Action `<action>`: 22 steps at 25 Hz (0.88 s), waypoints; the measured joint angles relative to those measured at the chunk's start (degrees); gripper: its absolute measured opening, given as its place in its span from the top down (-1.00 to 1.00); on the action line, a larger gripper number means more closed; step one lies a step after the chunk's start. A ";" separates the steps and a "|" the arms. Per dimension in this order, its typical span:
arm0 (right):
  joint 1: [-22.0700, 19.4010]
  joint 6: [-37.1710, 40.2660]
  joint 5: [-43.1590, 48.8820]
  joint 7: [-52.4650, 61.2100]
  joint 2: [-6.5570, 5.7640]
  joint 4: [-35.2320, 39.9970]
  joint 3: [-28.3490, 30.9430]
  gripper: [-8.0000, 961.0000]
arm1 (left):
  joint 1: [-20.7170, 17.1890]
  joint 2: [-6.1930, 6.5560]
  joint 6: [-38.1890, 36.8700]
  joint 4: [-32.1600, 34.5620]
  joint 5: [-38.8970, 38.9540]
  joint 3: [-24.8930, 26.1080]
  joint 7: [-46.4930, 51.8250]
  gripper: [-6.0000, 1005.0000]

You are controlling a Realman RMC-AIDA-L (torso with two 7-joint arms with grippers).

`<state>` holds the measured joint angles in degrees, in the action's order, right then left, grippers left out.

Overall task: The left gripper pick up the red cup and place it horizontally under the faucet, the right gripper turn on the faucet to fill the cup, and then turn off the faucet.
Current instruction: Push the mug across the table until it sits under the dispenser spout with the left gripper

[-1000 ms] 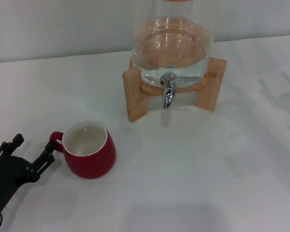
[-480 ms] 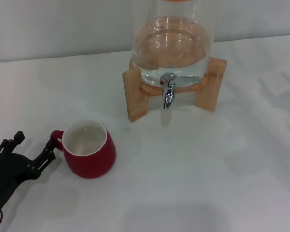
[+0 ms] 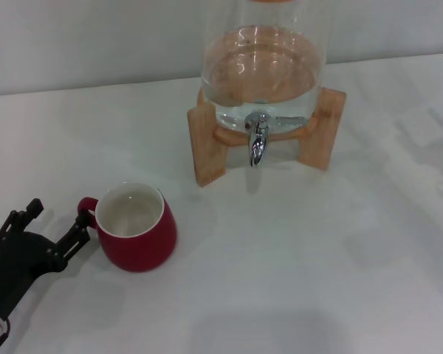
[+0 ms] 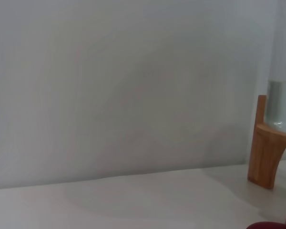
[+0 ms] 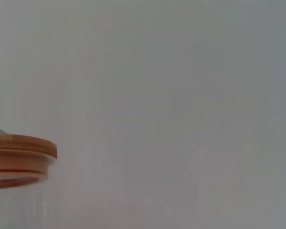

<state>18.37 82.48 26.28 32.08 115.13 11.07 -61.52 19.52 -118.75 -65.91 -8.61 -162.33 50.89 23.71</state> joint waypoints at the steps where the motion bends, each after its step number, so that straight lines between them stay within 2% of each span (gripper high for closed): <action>1: 0.00 -0.02 0.00 0.00 0.00 0.00 0.00 -0.60 | 0.00 0.00 0.00 0.00 0.00 0.00 -0.01 -0.73; 22: 0.09 -0.05 0.00 -0.01 0.00 0.00 0.00 -0.60 | 0.91 0.18 0.01 0.00 0.00 -0.09 -0.01 -0.73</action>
<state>18.46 82.43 26.28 32.07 115.14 11.07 -61.52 20.43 -118.57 -65.90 -8.61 -162.33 50.80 23.70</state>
